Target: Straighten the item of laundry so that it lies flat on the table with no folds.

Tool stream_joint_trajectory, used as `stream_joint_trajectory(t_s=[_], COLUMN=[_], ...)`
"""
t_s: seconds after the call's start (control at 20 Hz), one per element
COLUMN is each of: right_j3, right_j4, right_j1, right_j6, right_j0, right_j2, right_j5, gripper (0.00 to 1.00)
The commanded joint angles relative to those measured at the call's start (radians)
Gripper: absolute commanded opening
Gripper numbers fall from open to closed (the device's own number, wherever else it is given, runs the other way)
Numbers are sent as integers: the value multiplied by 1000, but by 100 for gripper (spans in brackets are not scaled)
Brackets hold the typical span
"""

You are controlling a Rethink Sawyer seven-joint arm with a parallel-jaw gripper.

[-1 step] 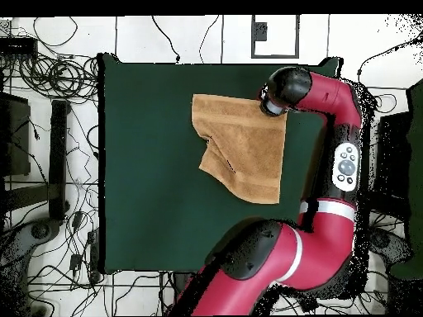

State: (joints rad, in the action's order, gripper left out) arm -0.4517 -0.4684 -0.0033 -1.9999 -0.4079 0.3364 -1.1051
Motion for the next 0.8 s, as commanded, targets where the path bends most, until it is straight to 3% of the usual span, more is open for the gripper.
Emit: stream_joint_trajectory(t_s=[0.05,0.5,0.8], right_j3=[-12,-25,-7], right_j4=[-154,-173,-121], right_j1=[127,122,145], right_j6=[155,131,198], right_j0=[72,85,53], right_j2=[-11,-27,38], right_j5=[315,359,297], gripper=[100,100,100])
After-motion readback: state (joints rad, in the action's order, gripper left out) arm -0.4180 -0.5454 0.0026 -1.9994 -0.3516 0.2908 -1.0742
